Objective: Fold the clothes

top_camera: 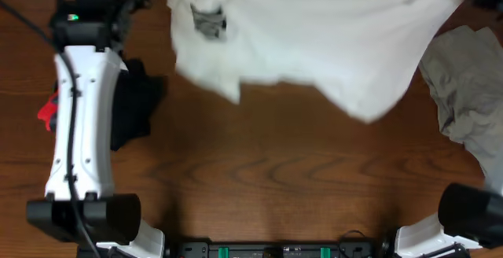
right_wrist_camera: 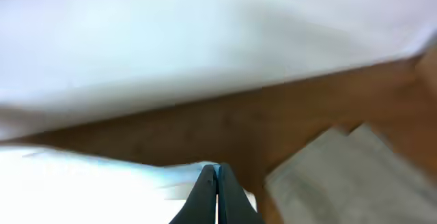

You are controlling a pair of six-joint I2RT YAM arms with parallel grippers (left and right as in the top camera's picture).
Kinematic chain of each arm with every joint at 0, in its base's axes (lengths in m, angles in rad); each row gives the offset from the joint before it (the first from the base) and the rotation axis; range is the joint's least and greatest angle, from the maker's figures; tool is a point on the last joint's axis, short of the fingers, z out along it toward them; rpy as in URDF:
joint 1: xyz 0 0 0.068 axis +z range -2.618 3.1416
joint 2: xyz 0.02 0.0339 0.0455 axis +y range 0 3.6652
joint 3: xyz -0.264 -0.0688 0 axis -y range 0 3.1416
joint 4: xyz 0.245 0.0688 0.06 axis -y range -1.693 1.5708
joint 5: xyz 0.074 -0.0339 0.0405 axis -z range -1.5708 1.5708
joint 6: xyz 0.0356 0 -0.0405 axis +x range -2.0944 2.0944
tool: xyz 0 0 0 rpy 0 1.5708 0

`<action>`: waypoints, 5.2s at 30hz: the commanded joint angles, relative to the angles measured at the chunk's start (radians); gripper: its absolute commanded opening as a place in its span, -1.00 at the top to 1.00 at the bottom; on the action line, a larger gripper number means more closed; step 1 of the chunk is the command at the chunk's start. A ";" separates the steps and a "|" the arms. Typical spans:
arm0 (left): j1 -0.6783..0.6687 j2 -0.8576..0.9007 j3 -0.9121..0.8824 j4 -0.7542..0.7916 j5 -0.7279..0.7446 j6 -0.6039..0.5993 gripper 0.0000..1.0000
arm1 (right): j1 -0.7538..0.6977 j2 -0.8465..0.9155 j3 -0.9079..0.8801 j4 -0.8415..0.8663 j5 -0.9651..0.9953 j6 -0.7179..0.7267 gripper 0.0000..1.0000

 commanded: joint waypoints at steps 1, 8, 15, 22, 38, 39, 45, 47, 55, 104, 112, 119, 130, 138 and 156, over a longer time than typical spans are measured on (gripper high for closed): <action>0.032 -0.062 0.090 -0.107 0.030 0.030 0.88 | -0.023 -0.039 0.083 -0.056 -0.001 -0.010 0.98; 0.018 -0.048 0.052 -0.638 0.029 0.121 0.88 | -0.021 -0.031 0.041 -0.405 0.069 -0.120 0.97; -0.038 -0.031 -0.179 -0.843 0.011 0.236 0.88 | -0.022 -0.031 -0.171 -0.607 0.272 -0.137 0.98; -0.048 -0.031 -0.484 -0.842 -0.095 0.235 0.88 | -0.039 -0.031 -0.463 -0.607 0.312 -0.133 0.97; -0.047 -0.047 -0.767 -0.794 -0.130 0.230 0.88 | -0.125 -0.040 -0.749 -0.454 0.269 -0.067 0.97; -0.047 -0.049 -0.767 -0.775 -0.130 0.223 0.88 | -0.119 -0.039 -0.749 -0.444 0.266 -0.066 0.97; -0.047 -0.050 -0.767 -0.601 -0.129 0.166 0.88 | -0.062 -0.039 -0.750 -0.328 0.232 -0.066 0.97; -0.047 -0.050 -0.767 -0.527 -0.130 0.145 0.88 | -0.045 -0.039 -0.750 -0.282 0.232 -0.066 0.97; -0.034 -0.050 -0.767 -0.257 -0.130 0.056 0.88 | -0.028 -0.015 -0.750 -0.134 0.255 -0.047 0.97; -0.122 -0.009 -1.017 -0.082 -0.137 0.048 0.05 | 0.026 0.107 -0.906 0.075 0.195 -0.059 0.69; -0.139 -0.027 -1.004 -0.087 -0.096 0.051 0.88 | 0.025 0.107 -0.906 0.074 0.195 -0.059 0.70; -0.139 -0.180 -0.918 -0.040 0.164 0.057 0.88 | 0.025 0.107 -0.906 0.075 0.195 -0.059 0.70; -0.139 -0.129 -0.921 0.207 0.099 0.039 0.57 | 0.026 0.107 -0.906 0.075 0.195 -0.059 0.70; -0.137 -0.020 -0.921 0.154 0.095 0.040 -0.11 | 0.025 0.107 -0.906 0.071 0.195 -0.059 0.70; -0.138 0.037 -0.995 0.103 -0.175 0.051 -0.14 | 0.025 0.107 -0.918 0.104 0.196 -0.060 0.69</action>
